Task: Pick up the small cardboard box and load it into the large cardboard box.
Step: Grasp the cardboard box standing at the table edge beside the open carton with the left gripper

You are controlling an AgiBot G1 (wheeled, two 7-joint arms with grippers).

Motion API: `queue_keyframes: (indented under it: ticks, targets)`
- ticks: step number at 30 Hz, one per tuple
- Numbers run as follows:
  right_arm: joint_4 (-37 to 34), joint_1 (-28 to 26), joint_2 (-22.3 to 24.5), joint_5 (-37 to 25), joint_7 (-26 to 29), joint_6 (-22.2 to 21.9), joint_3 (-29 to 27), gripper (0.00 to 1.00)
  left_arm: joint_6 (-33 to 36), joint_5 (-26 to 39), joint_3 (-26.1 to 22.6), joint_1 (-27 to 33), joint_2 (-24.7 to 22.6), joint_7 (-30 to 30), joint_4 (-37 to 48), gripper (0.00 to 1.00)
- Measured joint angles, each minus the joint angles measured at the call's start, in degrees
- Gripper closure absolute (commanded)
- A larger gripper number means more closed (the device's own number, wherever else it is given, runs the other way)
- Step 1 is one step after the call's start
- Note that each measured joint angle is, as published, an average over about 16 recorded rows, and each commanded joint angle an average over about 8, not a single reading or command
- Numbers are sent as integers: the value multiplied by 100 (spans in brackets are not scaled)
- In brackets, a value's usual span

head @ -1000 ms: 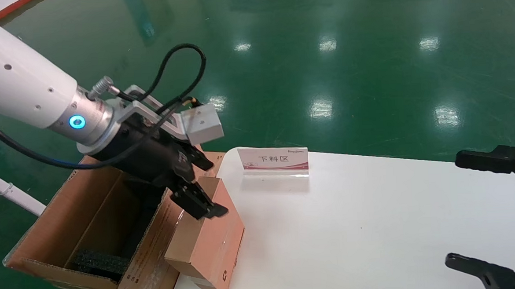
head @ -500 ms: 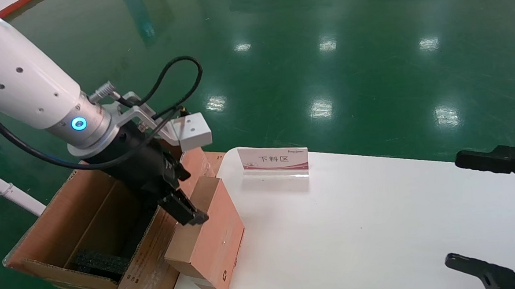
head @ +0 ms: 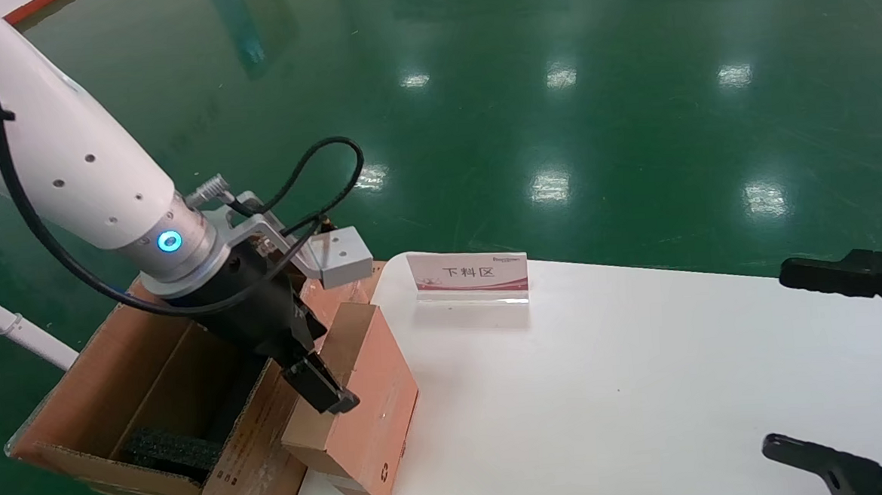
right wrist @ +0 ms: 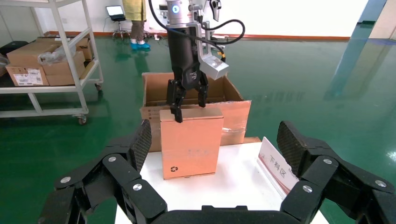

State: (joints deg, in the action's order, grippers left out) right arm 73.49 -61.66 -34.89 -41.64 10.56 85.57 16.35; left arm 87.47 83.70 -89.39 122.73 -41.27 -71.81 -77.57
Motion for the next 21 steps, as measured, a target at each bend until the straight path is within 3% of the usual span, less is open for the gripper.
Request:
queue_keyframes:
  ticks: [21]
  targets:
    - [0,-1,3,6,-4,-4,7,0,-216,154,-323,-149,-126,-204,4,0]
